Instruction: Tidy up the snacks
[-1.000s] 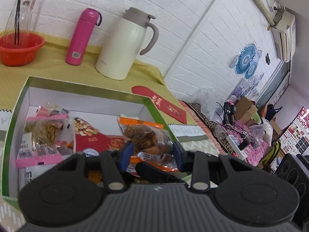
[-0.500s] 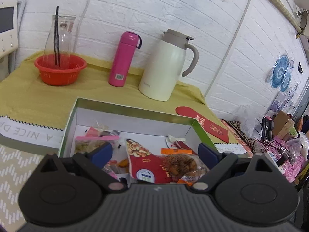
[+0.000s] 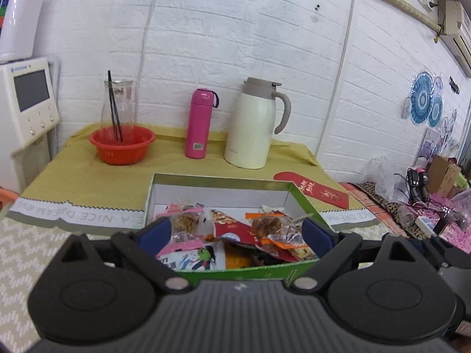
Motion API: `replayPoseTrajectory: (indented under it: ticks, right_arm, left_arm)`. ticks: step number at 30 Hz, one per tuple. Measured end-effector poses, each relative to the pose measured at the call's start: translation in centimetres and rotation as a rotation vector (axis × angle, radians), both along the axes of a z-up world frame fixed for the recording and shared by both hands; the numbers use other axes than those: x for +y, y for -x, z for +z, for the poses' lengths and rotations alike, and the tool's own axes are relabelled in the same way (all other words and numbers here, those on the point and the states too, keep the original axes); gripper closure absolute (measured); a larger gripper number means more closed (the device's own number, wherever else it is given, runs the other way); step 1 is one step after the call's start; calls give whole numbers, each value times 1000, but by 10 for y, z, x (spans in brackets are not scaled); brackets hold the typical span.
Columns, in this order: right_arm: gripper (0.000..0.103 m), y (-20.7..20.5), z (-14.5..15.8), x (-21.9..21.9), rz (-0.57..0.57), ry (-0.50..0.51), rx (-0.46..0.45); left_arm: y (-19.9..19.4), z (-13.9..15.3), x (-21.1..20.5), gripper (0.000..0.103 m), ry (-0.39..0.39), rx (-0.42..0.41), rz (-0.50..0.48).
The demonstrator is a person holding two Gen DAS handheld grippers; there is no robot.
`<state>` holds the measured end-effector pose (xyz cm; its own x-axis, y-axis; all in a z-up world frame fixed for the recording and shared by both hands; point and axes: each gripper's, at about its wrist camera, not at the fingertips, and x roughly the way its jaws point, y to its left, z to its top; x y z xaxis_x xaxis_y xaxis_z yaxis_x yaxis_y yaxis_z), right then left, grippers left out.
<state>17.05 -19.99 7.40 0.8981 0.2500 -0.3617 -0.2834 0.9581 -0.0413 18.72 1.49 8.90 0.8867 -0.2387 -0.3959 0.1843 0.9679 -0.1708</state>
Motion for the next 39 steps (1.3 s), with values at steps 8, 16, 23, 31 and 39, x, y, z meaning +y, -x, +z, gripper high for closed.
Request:
replayPoseTrajectory:
  ticks: [8,16,23,31,39]
  right_arm:
    - [0,50,-17,-14,-43,7,103]
    - [0,84,-26,-14,-67,-18,144]
    - [0,98,-28,-17,-88,-35,135]
    - [0,101,-30,-19,-100,-48,136]
    - [0,100,-32,-18,-100,-56,142]
  left_arm:
    - [63,-29,1,11,-89,38,114]
    - [103,-56,0,11,-140,99,180]
    - [111,-64,2,11,-151,144,226]
    - [117,-63,2,11,-124,139,231]
    - [114,-68,0,11,-119,166,219]
